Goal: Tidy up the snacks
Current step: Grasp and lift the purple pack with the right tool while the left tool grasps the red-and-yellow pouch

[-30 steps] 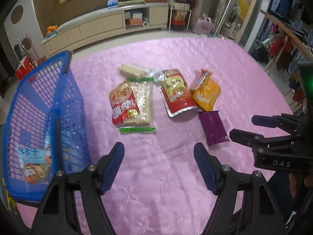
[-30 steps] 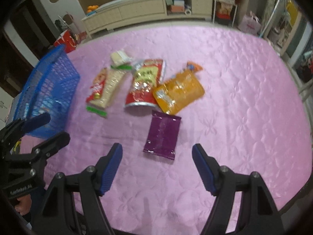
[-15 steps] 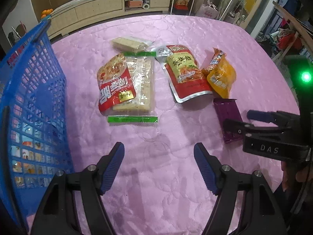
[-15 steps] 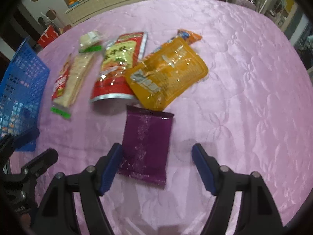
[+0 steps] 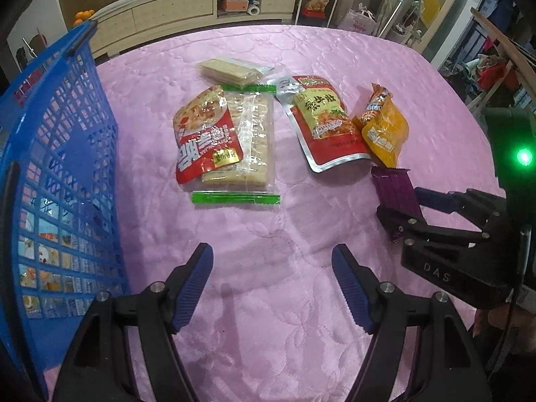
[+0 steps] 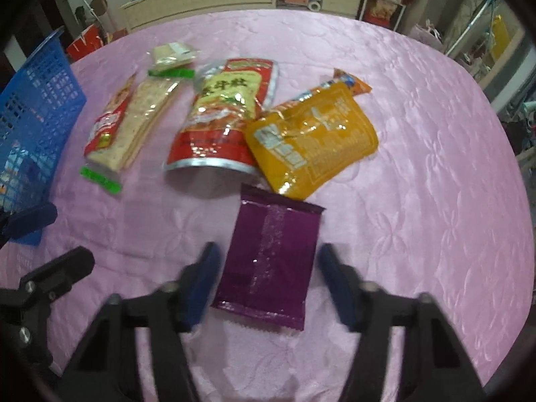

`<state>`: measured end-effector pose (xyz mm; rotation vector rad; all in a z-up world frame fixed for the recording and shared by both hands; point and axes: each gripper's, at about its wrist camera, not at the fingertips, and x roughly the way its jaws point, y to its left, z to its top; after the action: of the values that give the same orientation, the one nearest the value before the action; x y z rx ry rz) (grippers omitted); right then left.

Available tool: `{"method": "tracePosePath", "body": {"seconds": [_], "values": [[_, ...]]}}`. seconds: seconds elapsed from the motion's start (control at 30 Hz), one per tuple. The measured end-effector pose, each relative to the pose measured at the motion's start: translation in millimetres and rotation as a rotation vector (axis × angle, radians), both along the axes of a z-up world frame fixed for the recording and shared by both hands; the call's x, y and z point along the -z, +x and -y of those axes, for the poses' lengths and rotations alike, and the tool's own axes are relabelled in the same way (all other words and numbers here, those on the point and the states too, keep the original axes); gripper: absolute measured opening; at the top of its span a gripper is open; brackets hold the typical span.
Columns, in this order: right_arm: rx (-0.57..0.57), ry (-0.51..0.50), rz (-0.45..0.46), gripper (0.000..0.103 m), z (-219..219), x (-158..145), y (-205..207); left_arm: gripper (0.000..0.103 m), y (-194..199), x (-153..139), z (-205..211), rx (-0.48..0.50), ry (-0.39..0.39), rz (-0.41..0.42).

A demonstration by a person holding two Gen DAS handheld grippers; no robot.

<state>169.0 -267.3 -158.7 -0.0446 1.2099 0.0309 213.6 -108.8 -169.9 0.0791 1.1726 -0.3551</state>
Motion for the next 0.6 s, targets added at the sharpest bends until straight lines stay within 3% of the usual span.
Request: {"method": "tracePosePath", "body": {"seconds": [0.3,0.6], "values": [[0.017,0.071,0.035,0.055,21,-19,-9,0.072,6,-10,17,-0.011,-0.01,0.005],[0.027,0.095,0.131,0.055,55,-38,14,0.072,49,-17,55,-0.017,-0.008,0.027]]}}
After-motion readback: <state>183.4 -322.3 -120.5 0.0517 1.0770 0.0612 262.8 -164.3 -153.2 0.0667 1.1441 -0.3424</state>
